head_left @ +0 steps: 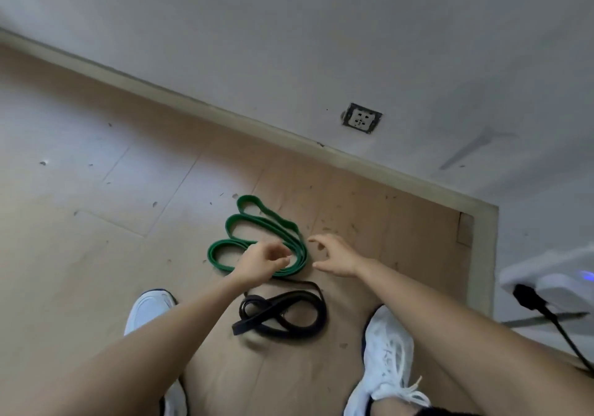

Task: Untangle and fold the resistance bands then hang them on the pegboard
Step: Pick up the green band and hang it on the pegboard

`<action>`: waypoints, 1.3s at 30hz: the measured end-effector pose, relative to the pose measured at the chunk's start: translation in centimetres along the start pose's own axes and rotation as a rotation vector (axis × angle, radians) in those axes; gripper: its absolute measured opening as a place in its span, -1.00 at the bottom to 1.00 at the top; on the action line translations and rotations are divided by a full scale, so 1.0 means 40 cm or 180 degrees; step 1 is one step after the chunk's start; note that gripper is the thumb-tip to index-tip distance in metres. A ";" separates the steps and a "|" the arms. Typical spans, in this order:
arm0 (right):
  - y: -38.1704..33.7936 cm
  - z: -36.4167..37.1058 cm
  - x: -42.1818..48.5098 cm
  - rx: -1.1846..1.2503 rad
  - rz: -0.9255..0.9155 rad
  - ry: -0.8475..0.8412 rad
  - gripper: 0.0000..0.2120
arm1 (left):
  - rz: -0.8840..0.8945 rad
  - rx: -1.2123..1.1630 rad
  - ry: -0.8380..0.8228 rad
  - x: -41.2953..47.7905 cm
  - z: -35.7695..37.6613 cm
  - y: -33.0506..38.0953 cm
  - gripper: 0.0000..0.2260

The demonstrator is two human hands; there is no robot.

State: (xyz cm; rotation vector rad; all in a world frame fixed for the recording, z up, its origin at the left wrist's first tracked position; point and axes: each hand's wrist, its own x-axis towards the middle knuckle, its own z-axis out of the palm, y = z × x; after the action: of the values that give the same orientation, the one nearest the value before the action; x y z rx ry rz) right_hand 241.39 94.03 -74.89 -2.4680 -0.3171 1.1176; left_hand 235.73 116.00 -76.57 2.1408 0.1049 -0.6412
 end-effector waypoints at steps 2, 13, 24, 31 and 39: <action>0.035 0.048 0.032 0.0102 0.0058 0.0044 -0.30 | -0.0042 0.0286 0.0187 0.017 0.043 -0.046 -0.80; 0.087 0.144 0.102 -0.0022 -0.0353 -0.0093 -0.24 | 0.0352 0.1629 0.0338 0.062 0.146 -0.151 -0.75; -0.116 -0.006 0.131 0.0293 -0.1103 0.0846 -0.62 | 0.0098 -0.0407 0.0034 0.008 -0.199 0.027 -0.85; -0.270 -0.175 0.050 0.0638 -0.1413 0.0811 -0.70 | 0.0353 -0.0219 0.0336 -0.092 -0.384 0.162 -0.70; -0.421 -0.421 -0.198 0.0650 -0.1784 0.0662 -0.68 | 0.0739 -0.0011 0.0793 -0.201 -0.519 0.348 -0.60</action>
State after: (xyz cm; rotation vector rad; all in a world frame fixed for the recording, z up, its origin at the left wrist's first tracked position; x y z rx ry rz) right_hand 248.34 101.52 -51.97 -2.0954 -0.7339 0.6191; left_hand 241.37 124.74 -52.46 2.1800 -0.0080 -0.2388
